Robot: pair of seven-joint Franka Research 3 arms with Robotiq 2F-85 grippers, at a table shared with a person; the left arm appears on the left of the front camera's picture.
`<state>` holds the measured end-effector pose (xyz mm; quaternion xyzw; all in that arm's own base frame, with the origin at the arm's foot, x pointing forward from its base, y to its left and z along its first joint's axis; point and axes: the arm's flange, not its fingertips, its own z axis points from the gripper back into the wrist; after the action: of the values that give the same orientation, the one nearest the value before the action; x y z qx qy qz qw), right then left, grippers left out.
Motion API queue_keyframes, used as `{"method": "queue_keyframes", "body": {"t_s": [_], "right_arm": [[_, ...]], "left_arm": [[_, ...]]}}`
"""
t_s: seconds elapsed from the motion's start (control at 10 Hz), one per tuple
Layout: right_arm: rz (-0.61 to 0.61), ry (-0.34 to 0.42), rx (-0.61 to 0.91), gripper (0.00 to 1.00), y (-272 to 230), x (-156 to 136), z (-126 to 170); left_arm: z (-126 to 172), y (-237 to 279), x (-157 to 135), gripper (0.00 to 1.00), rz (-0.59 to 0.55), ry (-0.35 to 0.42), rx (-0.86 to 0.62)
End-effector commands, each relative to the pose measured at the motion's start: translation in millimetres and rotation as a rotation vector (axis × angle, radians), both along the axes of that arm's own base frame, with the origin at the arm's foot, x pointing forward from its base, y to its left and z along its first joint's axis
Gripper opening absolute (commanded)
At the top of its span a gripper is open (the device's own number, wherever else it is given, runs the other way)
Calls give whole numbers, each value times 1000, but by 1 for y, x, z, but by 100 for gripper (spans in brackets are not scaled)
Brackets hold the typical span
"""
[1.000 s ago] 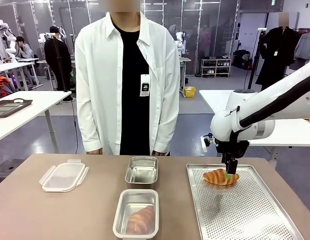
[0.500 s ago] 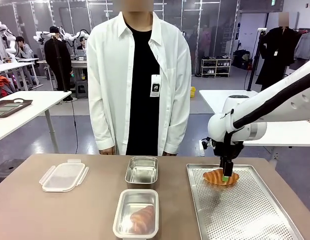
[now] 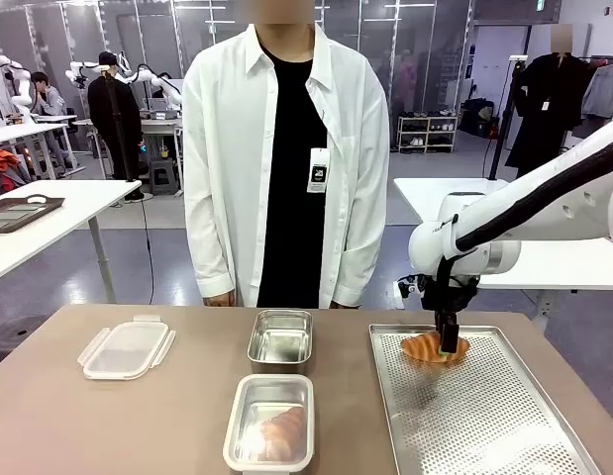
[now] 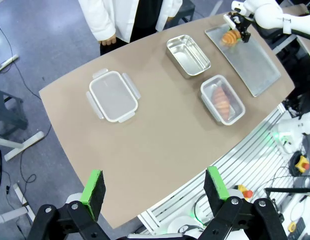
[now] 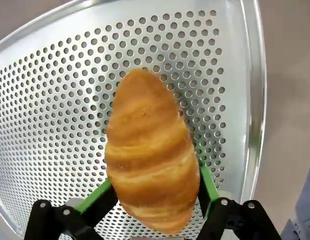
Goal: Place the bread into the airtight container.
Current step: Pick up a Butter Roll and place it into an empty Airtight Container.
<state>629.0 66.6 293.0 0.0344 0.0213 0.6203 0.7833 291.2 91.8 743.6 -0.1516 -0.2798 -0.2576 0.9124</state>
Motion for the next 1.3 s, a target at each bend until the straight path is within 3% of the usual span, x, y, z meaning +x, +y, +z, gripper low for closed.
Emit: {"method": "queue_keyframes", "body": {"t_s": [0.0, 0.1, 0.3, 0.4, 0.8, 1.2], "right_arm": [[-10, 2, 13, 62, 4, 2, 7], [-13, 25, 15, 48, 5, 0, 12], [1, 23, 13, 37, 10, -8, 34], [-17, -22, -46, 39, 13, -9, 47], [-24, -26, -7, 39, 34, -22, 102], [-90, -81, 56, 39, 132, -57, 136]], "left_arm": [[2, 1, -1, 100, -14, -4, 14], [2, 1, -1, 100, -14, -4, 14], [2, 1, -1, 100, -14, -4, 14], [2, 1, -1, 100, -14, -4, 14], [2, 1, -1, 100, -14, -4, 14], [2, 1, -1, 100, -14, -4, 14]]}}
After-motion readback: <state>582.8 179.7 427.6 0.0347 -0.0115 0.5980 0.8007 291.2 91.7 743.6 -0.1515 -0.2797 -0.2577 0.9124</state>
